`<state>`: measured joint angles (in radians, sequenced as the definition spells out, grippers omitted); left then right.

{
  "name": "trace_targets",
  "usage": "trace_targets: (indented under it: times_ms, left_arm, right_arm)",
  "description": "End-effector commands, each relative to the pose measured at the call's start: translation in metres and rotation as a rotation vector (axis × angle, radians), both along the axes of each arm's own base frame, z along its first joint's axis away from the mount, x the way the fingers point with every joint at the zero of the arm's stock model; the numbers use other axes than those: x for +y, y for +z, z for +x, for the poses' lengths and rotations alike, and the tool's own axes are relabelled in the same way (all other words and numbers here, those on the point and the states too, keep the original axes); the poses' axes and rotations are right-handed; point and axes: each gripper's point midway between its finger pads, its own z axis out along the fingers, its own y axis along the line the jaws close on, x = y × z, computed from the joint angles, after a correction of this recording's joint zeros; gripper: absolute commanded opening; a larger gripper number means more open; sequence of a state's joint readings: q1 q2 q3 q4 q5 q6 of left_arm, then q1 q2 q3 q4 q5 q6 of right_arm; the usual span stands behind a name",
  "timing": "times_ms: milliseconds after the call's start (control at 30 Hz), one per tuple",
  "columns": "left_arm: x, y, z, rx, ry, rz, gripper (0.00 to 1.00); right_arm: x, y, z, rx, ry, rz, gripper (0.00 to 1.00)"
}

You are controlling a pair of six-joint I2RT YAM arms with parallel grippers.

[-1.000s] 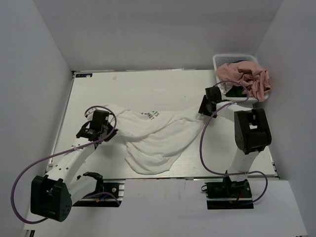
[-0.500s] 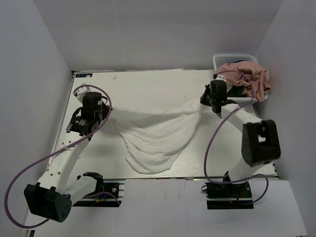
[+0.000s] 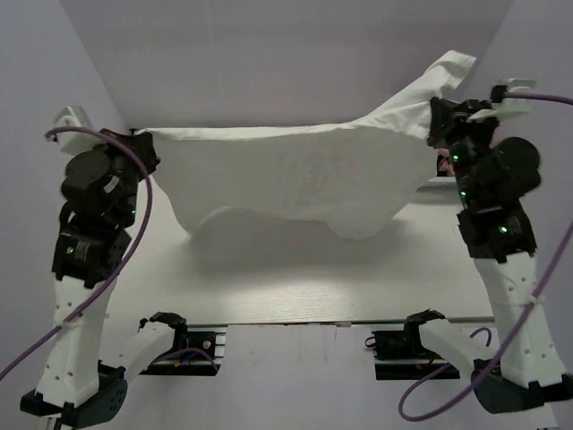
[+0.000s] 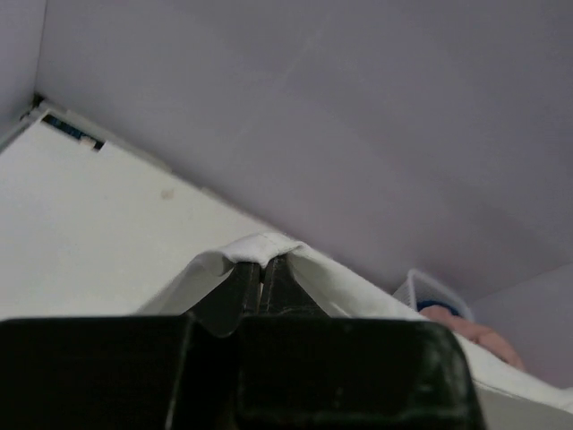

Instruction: Fold and stack the t-shirts

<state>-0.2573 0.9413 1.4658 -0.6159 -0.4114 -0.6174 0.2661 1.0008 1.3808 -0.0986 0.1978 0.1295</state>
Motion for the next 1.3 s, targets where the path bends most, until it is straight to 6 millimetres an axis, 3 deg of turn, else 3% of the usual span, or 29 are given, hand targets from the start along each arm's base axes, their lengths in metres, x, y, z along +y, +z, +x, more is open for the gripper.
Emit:
trace_targets:
  times_ms: [0,33,67,100,233,300,333,433,500,533,567,633,667,700,733,767,800,867,900,933,967,1033,1067,1100,1133,1167,1200,1233,1267]
  left_arm:
    - [0.019,0.074,-0.052,-0.195,0.017,0.024,0.0]
    - [0.021,0.086,-0.066,-0.231,0.006,0.025,0.0]
    - [0.026,0.106,-0.082,-0.286,0.01,0.03,0.0]
    - [0.025,0.115,-0.089,-0.307,-0.003,0.027,0.0]
    - [0.032,0.163,-0.145,-0.449,-0.03,0.034,0.0]
    - [0.037,0.176,-0.161,-0.487,-0.025,0.039,0.0]
    - [0.038,0.185,-0.174,-0.518,-0.031,0.034,0.0]
    - [0.039,0.194,-0.168,-0.521,-0.016,0.05,0.0]
    - [0.038,0.193,-0.163,-0.508,-0.017,0.053,0.0]
    - [0.036,0.19,-0.147,-0.477,-0.011,0.057,0.0]
    - [0.036,0.187,-0.138,-0.459,-0.002,0.059,0.0]
    - [0.034,0.171,-0.107,-0.387,0.026,0.069,0.0]
    - [0.03,0.163,-0.084,-0.348,0.035,0.072,0.0]
    - [0.032,0.142,-0.061,-0.281,0.075,0.082,0.0]
    - [0.034,0.129,-0.044,-0.241,0.106,0.079,0.0]
    - [0.035,0.113,-0.02,-0.188,0.152,0.082,0.0]
    - [0.036,0.084,0.004,-0.114,0.178,0.105,0.0]
    - [0.038,0.041,0.04,-0.009,0.234,0.114,0.0]
    - [0.033,0.009,0.068,0.08,0.242,0.147,0.0]
    - [0.032,-0.013,0.083,0.128,0.26,0.132,0.0]
    - [0.033,-0.036,0.096,0.184,0.277,0.143,0.0]
    - [0.037,-0.113,0.132,0.348,0.316,0.157,0.0]
    - [0.04,-0.145,0.142,0.411,0.329,0.166,0.0]
    - [0.044,-0.168,0.149,0.468,0.346,0.166,0.0]
    - [0.053,-0.192,0.156,0.523,0.368,0.139,0.07]
    - [0.055,-0.231,0.168,0.617,0.375,0.149,0.24]
    - [0.057,-0.251,0.169,0.685,0.37,0.16,0.43]
    - [0.059,-0.265,0.173,0.724,0.366,0.162,0.85]
    - [0.061,-0.281,0.182,0.765,0.361,0.163,0.96]
  right_arm:
    - [-0.014,0.039,-0.047,-0.074,-0.006,-0.072,0.0]
    - [-0.02,0.068,-0.069,-0.144,-0.011,-0.059,0.0]
    - [-0.022,0.07,-0.078,-0.14,-0.008,-0.067,0.0]
    - [-0.027,0.09,-0.101,-0.199,-0.008,-0.062,0.0]
    - [-0.033,0.144,-0.161,-0.341,0.037,-0.064,0.0]
    - [-0.034,0.163,-0.177,-0.376,0.05,-0.063,0.0]
    - [-0.039,0.184,-0.197,-0.435,0.047,-0.049,0.0]
    - [-0.046,0.201,-0.188,-0.461,-0.012,-0.051,0.0]
    - [-0.048,0.203,-0.171,-0.449,-0.04,-0.045,0.0]
    - [-0.049,0.203,-0.165,-0.442,-0.057,-0.04,0.0]
    - [-0.039,0.192,-0.126,-0.381,-0.055,-0.061,0.0]
    - [-0.037,0.188,-0.1,-0.353,-0.079,-0.058,0.0]
    - [-0.032,0.171,-0.07,-0.292,-0.086,-0.068,0.0]
    - [-0.028,0.162,-0.045,-0.261,-0.097,-0.068,0.0]
    - [-0.025,0.153,-0.03,-0.238,-0.101,-0.073,0.0]
    - [-0.017,0.127,0.003,-0.187,-0.101,-0.091,0.0]
    - [-0.013,0.117,0.015,-0.17,-0.096,-0.099,0.0]
    - [0.003,0.066,0.064,-0.083,-0.073,-0.126,0.0]
    - [0.007,0.053,0.075,-0.058,-0.067,-0.129,0.0]
    - [0.016,0.012,0.104,0.027,-0.048,-0.152,0.0]
    - [0.026,-0.009,0.115,0.051,-0.016,-0.155,0.0]
    - [0.039,-0.068,0.14,0.164,0.028,-0.163,0.0]
    - [0.049,-0.089,0.158,0.174,0.056,-0.169,0.0]
    - [0.056,-0.124,0.167,0.24,0.08,-0.171,0.0]
    - [0.065,-0.157,0.182,0.302,0.106,-0.192,0.0]
    - [0.072,-0.198,0.194,0.39,0.131,-0.213,0.03]
    - [0.08,-0.219,0.209,0.436,0.147,-0.209,0.2]
    - [0.081,-0.239,0.21,0.502,0.157,-0.219,0.47]
    - [0.083,-0.271,0.213,0.59,0.158,-0.225,0.9]
